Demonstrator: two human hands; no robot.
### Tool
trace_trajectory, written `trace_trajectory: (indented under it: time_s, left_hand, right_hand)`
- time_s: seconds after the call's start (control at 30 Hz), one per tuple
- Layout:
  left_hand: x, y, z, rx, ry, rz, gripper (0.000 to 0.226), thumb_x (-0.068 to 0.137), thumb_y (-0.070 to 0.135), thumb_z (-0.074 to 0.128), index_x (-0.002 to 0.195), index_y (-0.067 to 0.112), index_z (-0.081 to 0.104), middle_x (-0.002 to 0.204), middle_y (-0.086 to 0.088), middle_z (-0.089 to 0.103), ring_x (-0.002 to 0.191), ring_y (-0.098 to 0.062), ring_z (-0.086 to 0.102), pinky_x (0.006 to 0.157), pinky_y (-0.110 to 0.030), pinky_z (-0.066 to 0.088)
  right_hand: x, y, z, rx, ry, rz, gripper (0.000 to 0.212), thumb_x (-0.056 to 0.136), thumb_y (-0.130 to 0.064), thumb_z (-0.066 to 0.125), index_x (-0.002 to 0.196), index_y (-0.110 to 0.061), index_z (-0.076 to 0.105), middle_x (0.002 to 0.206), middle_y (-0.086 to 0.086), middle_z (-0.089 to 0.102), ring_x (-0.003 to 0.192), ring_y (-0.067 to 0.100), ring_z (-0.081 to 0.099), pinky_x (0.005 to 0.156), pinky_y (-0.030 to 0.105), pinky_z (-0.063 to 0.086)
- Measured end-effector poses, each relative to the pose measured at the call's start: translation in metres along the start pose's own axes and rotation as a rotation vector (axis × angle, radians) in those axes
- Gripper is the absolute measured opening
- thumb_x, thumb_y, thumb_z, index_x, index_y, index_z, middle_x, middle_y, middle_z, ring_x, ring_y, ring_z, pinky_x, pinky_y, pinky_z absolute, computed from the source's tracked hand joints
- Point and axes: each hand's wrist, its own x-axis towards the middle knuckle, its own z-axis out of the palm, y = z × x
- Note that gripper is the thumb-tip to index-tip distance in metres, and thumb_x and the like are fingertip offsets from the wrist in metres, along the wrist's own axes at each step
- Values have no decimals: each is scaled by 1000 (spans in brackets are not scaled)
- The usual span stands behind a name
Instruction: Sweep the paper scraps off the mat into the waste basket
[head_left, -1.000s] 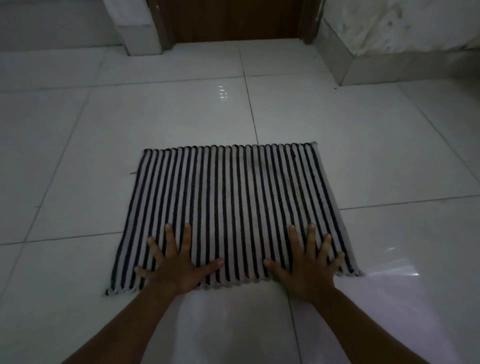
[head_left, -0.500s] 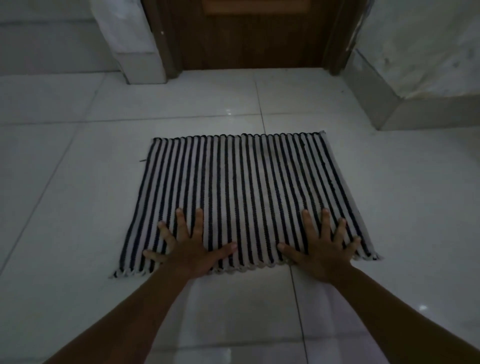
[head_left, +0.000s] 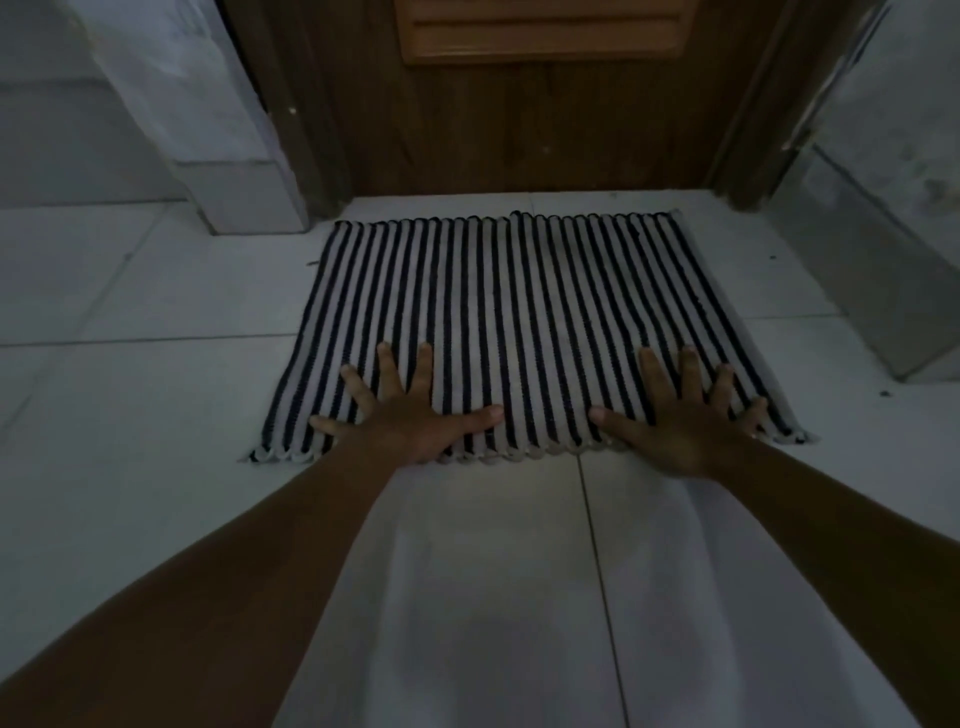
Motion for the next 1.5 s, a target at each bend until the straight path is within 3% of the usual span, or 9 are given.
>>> trace_trajectory:
  time_s: [0.37,0.47,0.57,0.8,1.0,1.1,1.27,1.4,1.5]
  left_hand:
    - [39,15,-8,-39,124,40,129,51,104,36,150,47,-23,161,5,-35,145,-39,-32,103,-82,-10]
    - [37,11,10,-58,350,106,121,57,103,30,156,42,-1,168,-1,-12,151,-37,-17,106,-80,-9]
    - [36,5,22,-100,620,210,100,66,97,34,145,36,38,162,-2,26,151,-30,14,110,-78,-2]
    - [39,7,27,-40,716,217,77,75,88,45,125,30,60,143,-5,47,138,-33,34,113,-69,13]
    - [12,2,45,-9,940,384,53,84,65,52,108,20,63,117,-10,56,111,-31,49,96,-54,34]
    - [-21,-2,66,8,771,304,58,83,68,44,122,29,62,130,-9,54,122,-32,47,99,-59,33]
    - [-49,-2,80,51,541,241,82,86,77,16,158,36,12,167,-3,11,154,-25,4,116,-63,6]
    - [-50,-4,77,31,534,240,78,90,73,29,156,33,20,165,-9,18,151,-31,11,114,-66,12]
    - [-61,-5,81,25,588,269,77,89,69,34,153,26,33,160,-16,28,145,-38,25,109,-69,26]
  right_hand:
    - [33,-1,2,-5,189,-10,113,59,-103,8,150,-44,-22,164,5,-22,149,39,-18,112,69,-11]
    - [26,-2,10,40,429,-73,103,74,-95,22,155,-35,4,166,9,2,151,39,-1,114,68,-4]
    - [21,-4,16,78,717,-224,68,84,-75,45,134,-28,45,144,11,42,135,35,34,114,63,16]
    - [24,-2,26,48,753,-346,39,89,-48,48,112,-21,64,114,7,62,107,29,54,98,46,38]
    - [25,-4,27,-2,817,-320,35,87,-39,47,106,-17,66,105,8,63,96,29,56,87,42,39]
    - [27,-2,24,7,812,-331,36,87,-39,46,105,-17,67,103,8,63,95,30,56,87,43,37]
    - [19,-2,24,48,762,-300,47,90,-45,40,116,-17,67,116,9,64,108,31,57,98,47,33]
    - [-38,-4,43,113,584,-261,65,95,-56,36,152,-27,29,161,10,25,149,33,20,118,53,12]
    - [-114,3,74,117,450,-198,75,93,-71,15,157,-36,-2,167,3,-3,153,25,-8,121,50,-7]
